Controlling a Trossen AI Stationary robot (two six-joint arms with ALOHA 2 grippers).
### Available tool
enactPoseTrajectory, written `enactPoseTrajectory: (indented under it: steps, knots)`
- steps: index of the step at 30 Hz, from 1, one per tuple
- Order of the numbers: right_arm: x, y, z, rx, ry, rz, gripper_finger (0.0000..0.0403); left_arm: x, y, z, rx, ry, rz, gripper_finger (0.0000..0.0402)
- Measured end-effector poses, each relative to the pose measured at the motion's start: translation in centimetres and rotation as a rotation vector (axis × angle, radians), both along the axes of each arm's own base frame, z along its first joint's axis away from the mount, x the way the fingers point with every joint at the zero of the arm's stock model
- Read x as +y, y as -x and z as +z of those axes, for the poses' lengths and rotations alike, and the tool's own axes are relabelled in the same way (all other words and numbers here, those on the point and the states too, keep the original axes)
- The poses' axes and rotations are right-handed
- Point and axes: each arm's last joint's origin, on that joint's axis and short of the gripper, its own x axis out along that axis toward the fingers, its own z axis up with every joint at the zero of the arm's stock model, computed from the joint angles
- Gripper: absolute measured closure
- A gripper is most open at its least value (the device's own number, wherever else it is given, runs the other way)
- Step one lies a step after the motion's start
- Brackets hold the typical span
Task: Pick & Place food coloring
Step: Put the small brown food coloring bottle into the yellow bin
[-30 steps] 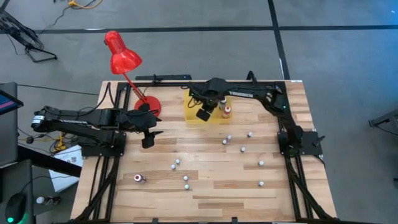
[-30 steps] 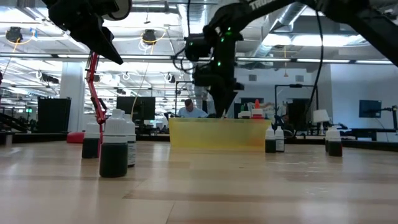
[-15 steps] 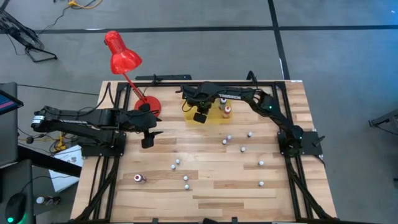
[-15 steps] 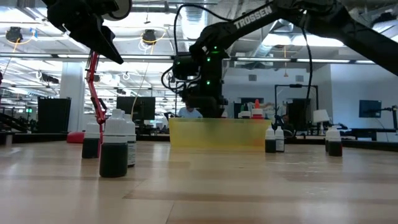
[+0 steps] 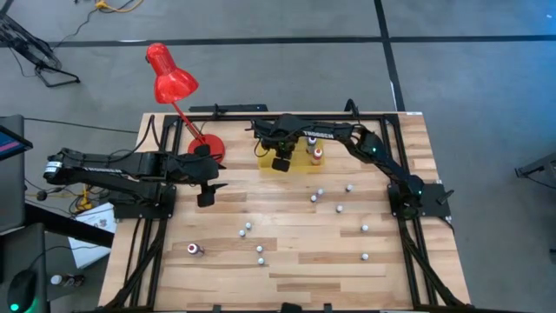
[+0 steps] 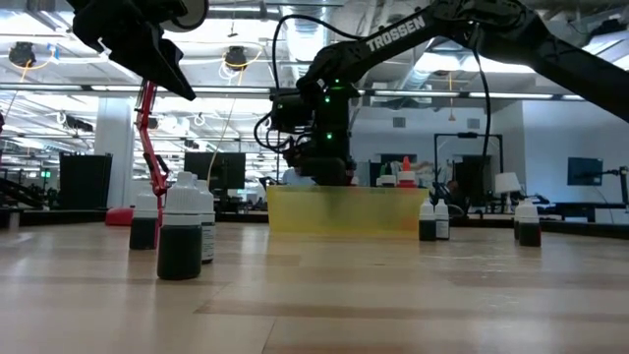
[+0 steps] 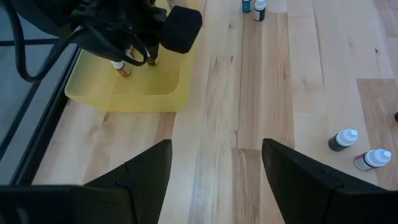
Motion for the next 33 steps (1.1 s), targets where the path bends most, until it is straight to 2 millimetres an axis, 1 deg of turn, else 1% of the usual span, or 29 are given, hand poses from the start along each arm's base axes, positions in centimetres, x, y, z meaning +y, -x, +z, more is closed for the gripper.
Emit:
enactPoseTrajectory:
  steps: [8, 12, 15, 25, 29, 31, 33]
  knots:
    - [-0.1, 0.0, 0.0, -0.002, 0.003, 0.034, 0.0337, 0.0, 0.0, 0.0, 0.000, 0.000, 0.000, 0.0159]
    - [-0.1, 0.0, 0.0, -0.003, 0.002, 0.036, 0.0324, 0.0, 0.0, 0.0, 0.000, 0.000, 0.001, 0.0159]
    - [0.1, -0.1, 0.0, -0.005, -0.001, 0.042, 0.0303, 0.0, 0.0, 0.0, 0.000, 0.000, 0.001, 0.0159]
    - [1.2, -0.5, 0.0, 0.001, -0.003, 0.064, 0.0213, 0.0, 0.0, 0.0, 0.000, 0.001, 0.003, 0.0159]
    - [1.8, -0.5, 0.8, -0.008, 0.004, 0.075, 0.0196, 0.0, 0.0, 0.0, 0.000, 0.002, 0.004, 0.0159]
    - [2.0, -0.2, 1.7, 0.002, 0.001, 0.075, 0.0192, 0.0, 0.0, 0.0, -0.001, 0.002, 0.004, 0.0159]
    - [1.9, -0.3, 2.6, -0.024, 0.009, 0.067, 0.0191, 0.0, 0.0, 0.0, 0.000, 0.002, 0.004, 0.0159]
